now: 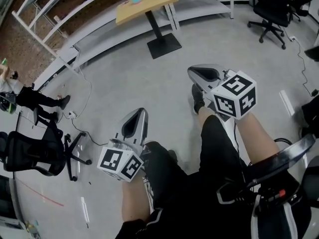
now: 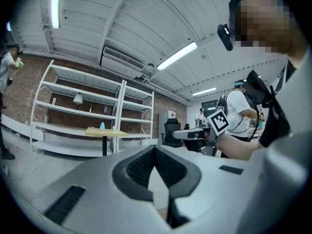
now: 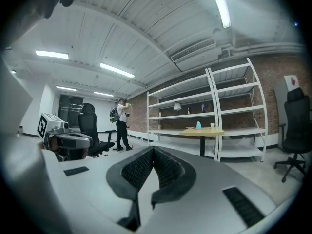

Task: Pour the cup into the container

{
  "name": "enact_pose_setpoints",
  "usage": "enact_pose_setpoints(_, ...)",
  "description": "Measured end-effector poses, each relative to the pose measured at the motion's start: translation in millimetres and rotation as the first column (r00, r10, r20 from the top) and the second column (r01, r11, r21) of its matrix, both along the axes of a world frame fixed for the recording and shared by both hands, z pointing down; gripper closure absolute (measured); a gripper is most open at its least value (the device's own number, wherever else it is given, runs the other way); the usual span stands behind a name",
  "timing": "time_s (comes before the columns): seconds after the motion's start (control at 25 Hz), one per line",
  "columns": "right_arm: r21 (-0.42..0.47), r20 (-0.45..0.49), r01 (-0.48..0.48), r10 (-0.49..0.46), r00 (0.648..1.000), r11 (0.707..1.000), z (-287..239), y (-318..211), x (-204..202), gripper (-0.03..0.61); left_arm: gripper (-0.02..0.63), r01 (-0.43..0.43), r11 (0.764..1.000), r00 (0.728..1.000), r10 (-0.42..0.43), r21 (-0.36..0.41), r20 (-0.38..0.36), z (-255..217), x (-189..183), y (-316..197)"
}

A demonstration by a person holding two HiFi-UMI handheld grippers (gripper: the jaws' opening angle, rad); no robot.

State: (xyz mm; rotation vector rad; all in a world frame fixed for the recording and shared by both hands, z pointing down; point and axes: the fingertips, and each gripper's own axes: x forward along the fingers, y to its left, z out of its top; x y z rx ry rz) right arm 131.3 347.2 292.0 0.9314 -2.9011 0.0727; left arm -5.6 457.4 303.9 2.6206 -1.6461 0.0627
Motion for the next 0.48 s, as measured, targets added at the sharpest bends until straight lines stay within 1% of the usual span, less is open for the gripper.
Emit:
enact_pose_setpoints(0.16,0.003,0.002,-0.003,0.003,1.0,1.0,-2,50,18,0.576,0.62,0.011,1.0,1.0,-0.011,-0.005,-0.018,4,13,47)
enact_pose_setpoints(0.28,0.01,0.006,-0.014,0.013,1.0,1.0,-5,83,33,0.577,0.62,0.013,1.0,1.0,-0.013,0.0,-0.028,2,20,73)
enact_pose_setpoints(0.48,0.025,0.027,-0.055,0.054,0.998,0.998,-14,115,50,0.577,0.621,0.01,1.0,0.999,-0.009,0.025,-0.039,-4,26,102)
